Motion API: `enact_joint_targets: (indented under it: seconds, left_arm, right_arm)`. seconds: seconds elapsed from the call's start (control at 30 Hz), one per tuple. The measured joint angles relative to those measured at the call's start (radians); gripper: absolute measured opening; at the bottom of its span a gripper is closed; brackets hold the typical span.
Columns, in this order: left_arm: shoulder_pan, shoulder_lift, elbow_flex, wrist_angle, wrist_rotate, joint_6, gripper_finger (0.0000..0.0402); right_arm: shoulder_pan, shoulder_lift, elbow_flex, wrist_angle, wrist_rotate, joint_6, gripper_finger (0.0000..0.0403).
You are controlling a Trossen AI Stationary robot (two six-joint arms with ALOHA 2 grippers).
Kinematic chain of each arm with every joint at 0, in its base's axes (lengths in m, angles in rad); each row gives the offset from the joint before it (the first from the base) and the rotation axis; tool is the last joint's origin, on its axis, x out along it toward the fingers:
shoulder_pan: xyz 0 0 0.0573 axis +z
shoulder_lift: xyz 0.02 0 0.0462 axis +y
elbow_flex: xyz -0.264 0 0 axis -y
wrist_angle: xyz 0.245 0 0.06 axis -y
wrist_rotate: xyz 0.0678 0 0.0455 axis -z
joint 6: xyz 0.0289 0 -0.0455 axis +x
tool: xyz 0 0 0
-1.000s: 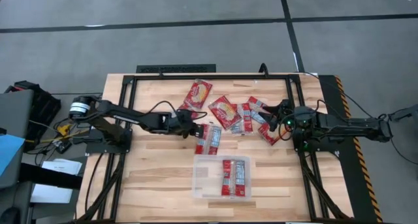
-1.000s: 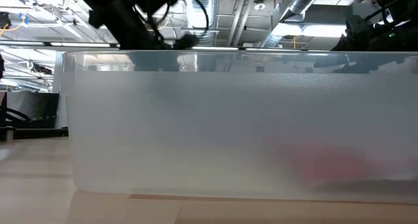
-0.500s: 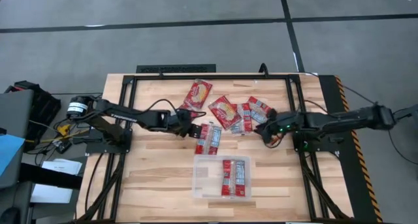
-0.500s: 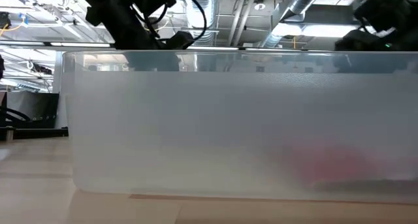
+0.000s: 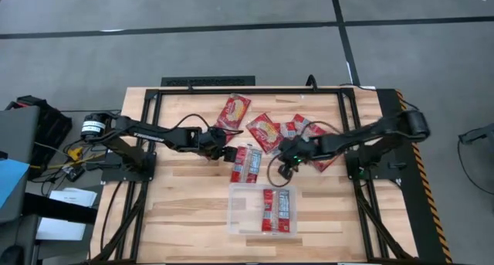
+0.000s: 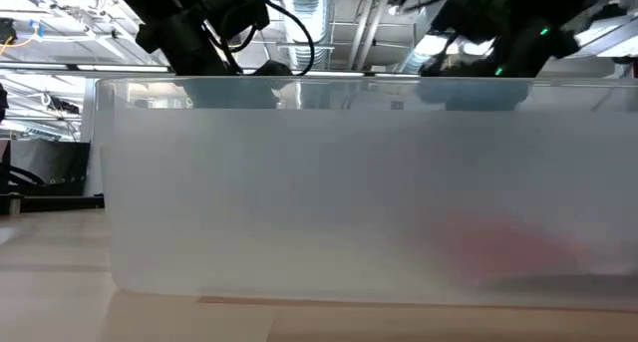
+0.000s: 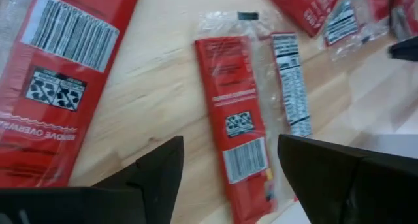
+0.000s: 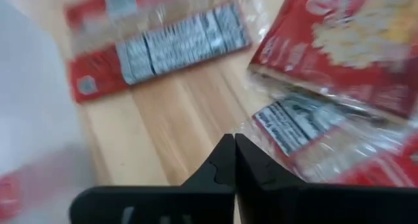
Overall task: Sort popcorn bags into baskets
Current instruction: Put the red popcorn bag into the white bin
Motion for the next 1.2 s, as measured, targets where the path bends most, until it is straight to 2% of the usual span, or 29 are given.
enact_joint_targets:
  seconds: [0.23, 0.37, 0.5, 0.7, 0.93, 1.2]
  left_arm:
    - [0.006, 0.05, 0.0, 0.008, 0.011, 0.022, 0.0236]
    - [0.016, 0.103, 0.0, 0.034, 0.054, 0.056, 0.0259]
    - [0.023, 0.138, 0.0, 0.05, 0.053, 0.09, 0.0278]
    - [0.035, 0.192, 0.002, 0.122, 0.1, 0.13, 0.0282]
    - [0.04, 0.228, 0.003, 0.2, 0.148, 0.159, 0.0279]
    - [0.054, 0.244, 0.002, 0.244, 0.186, 0.169, 0.0278]
  right_arm:
    - [0.027, 0.196, 0.103, 0.028, -0.008, -0.013, 0.0015]
    - [0.036, 0.26, 0.16, 0.054, -0.025, -0.012, 0.0006]
    - [0.035, 0.305, 0.218, 0.045, -0.039, -0.006, 0.0017]
    - [0.027, 0.394, 0.284, 0.039, -0.056, 0.001, 0.0006]
    - [0.028, 0.441, 0.325, 0.041, -0.075, 0.027, 0.0027]
    - [-0.01, 0.441, 0.34, 0.047, -0.107, -0.015, 0.0006]
